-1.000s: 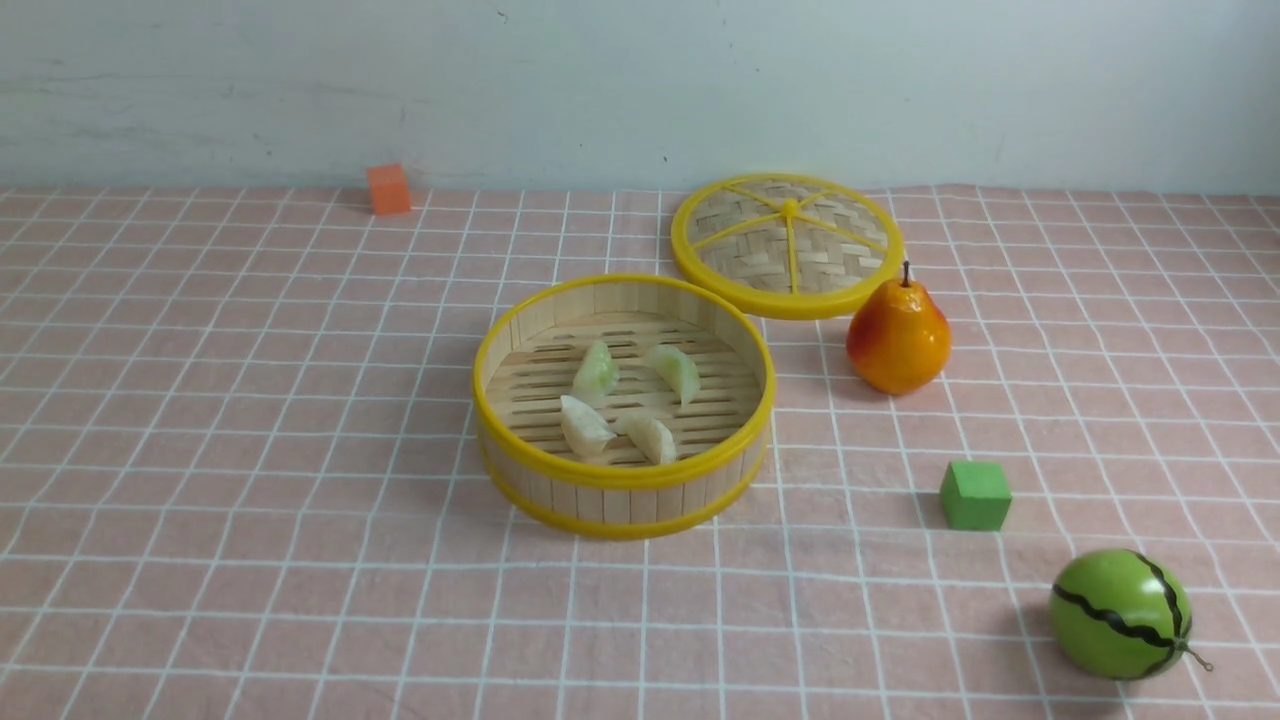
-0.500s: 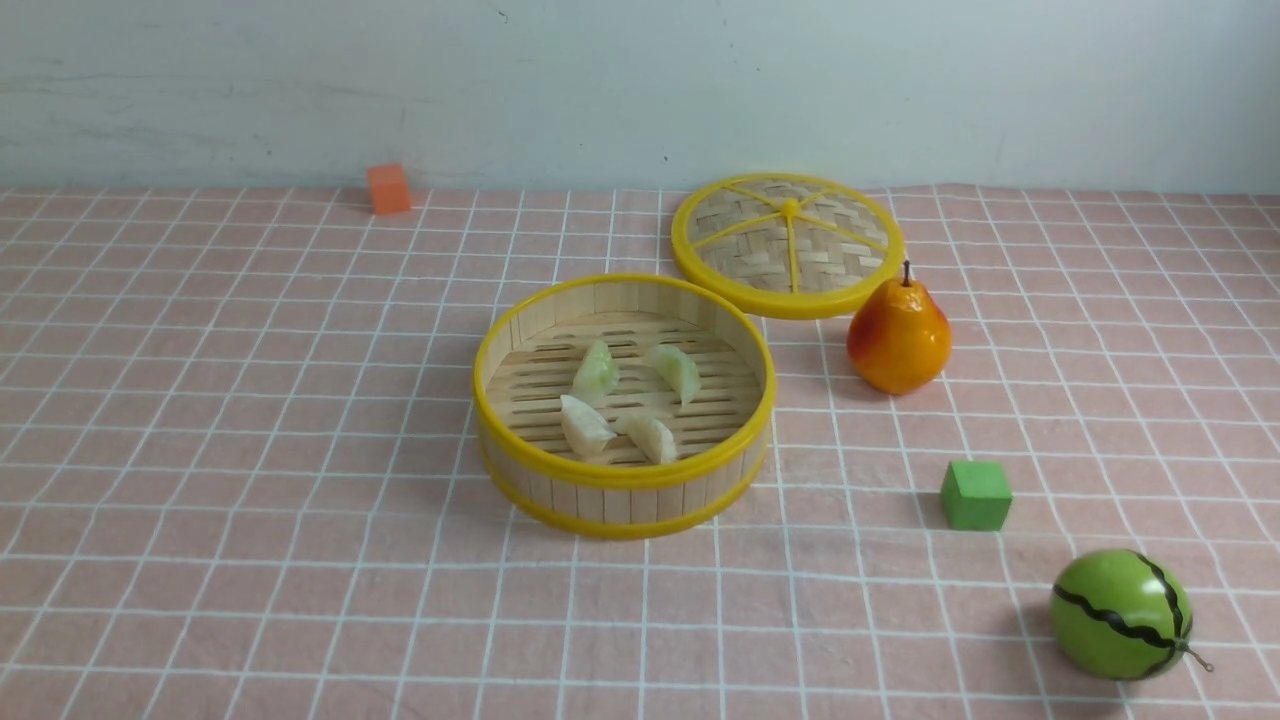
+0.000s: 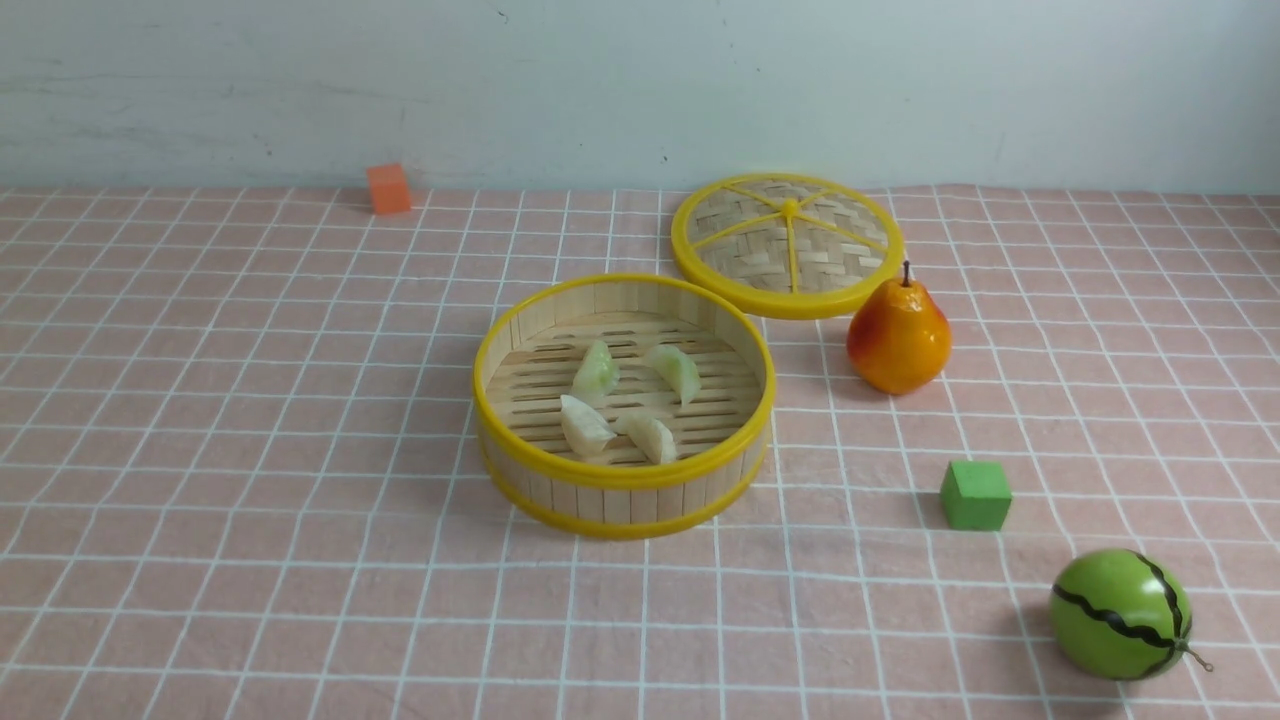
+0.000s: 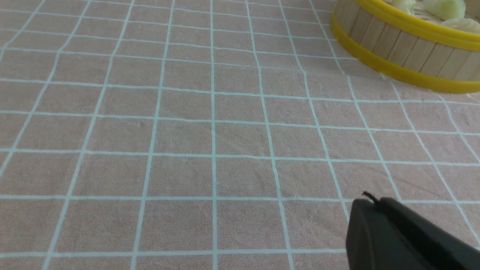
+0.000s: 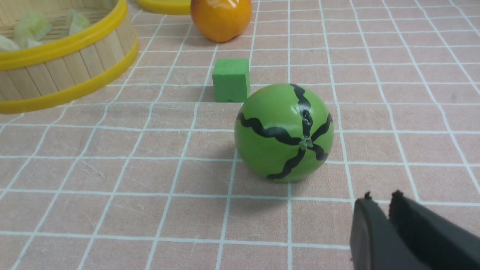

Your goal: Put the dumplings into the steamer on the table with the pink tablecloth.

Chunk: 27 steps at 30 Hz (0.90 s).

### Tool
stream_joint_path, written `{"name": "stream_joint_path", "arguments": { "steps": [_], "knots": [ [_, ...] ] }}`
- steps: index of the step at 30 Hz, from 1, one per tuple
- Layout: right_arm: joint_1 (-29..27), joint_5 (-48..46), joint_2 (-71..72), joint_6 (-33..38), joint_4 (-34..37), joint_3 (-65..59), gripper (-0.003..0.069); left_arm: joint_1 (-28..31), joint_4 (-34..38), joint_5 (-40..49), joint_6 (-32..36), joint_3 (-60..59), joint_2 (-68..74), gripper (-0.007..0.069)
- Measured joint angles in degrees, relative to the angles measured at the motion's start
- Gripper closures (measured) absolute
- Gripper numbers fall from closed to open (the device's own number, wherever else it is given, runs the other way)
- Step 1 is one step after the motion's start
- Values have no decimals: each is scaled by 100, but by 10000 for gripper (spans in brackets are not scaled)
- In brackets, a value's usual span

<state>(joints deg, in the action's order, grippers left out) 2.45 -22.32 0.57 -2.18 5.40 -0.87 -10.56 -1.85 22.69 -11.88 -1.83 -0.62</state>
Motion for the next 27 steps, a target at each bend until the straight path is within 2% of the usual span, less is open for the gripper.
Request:
{"name": "stream_joint_path", "arguments": {
  "steps": [27],
  "knots": [
    [0,0,0,0,2,0,547,0,0,0,0,0,0,629]
  ]
}}
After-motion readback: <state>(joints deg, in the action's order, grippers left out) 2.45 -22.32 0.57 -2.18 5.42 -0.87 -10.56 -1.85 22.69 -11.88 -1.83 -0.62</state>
